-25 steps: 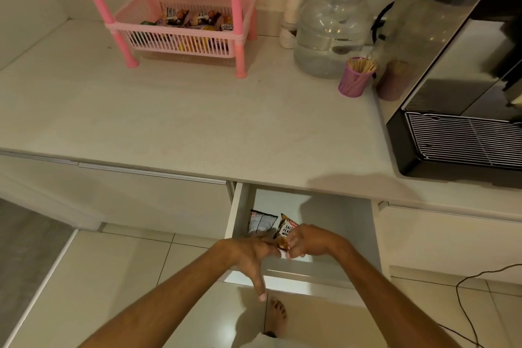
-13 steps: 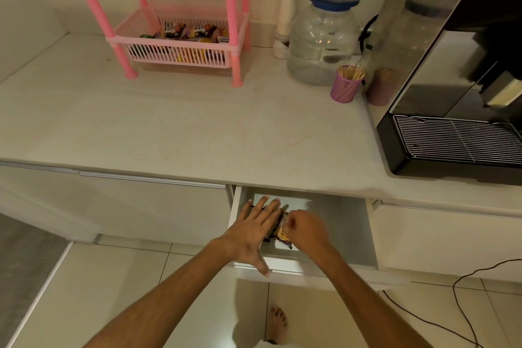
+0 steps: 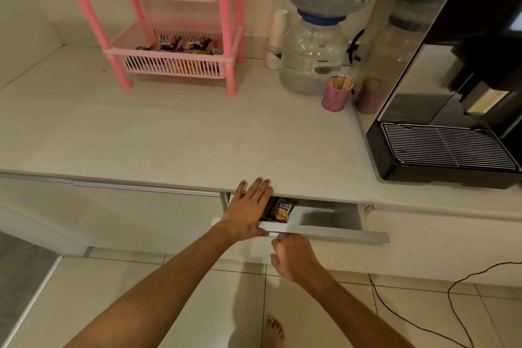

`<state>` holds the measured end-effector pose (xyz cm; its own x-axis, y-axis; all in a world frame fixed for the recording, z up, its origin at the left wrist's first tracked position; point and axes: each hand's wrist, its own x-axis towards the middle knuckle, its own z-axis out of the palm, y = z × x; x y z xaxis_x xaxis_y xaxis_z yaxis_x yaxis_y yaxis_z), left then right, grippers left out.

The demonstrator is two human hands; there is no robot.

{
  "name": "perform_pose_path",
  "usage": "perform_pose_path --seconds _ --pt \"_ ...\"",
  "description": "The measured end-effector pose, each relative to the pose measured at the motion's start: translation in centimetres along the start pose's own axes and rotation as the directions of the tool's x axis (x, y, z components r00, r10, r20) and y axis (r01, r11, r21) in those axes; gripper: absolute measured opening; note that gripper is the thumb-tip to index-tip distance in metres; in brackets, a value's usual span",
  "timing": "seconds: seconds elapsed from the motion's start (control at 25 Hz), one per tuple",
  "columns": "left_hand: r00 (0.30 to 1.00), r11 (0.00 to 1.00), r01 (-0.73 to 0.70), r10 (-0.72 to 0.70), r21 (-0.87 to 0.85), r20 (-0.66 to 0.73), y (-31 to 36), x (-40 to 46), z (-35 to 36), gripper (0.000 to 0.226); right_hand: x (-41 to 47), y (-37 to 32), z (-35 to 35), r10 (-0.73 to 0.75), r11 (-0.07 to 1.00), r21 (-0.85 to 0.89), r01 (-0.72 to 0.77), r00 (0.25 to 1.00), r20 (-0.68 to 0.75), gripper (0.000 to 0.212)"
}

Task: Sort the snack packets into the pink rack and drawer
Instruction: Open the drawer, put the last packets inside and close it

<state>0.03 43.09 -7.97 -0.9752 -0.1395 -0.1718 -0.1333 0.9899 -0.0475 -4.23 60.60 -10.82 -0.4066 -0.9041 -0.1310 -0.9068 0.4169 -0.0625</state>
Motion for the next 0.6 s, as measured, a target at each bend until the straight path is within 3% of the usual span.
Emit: perform_pose_path --seconds 0.2,0.4,0.6 --pt "0.999 0.999 0.024 -0.023 -0.045 0.027 -0.8 1.6 0.0 0.094 1.8 1.5 0.8 -0.002 0.999 -0.036 0.004 0.999 0.042 0.039" --pt "1.0 0.999 -0.015 0.016 -0.032 0.027 -1.9 1.6 0.6 0.092 3.6 2.9 1.1 0.029 0.998 -0.066 -0.024 0.996 0.082 0.06" --pt "1.0 0.999 -0.021 0.022 -0.045 0.012 -2.0 1.7 1.0 0.086 4.9 4.0 0.9 0.029 0.991 -0.135 -0.011 0.991 0.13 0.065"
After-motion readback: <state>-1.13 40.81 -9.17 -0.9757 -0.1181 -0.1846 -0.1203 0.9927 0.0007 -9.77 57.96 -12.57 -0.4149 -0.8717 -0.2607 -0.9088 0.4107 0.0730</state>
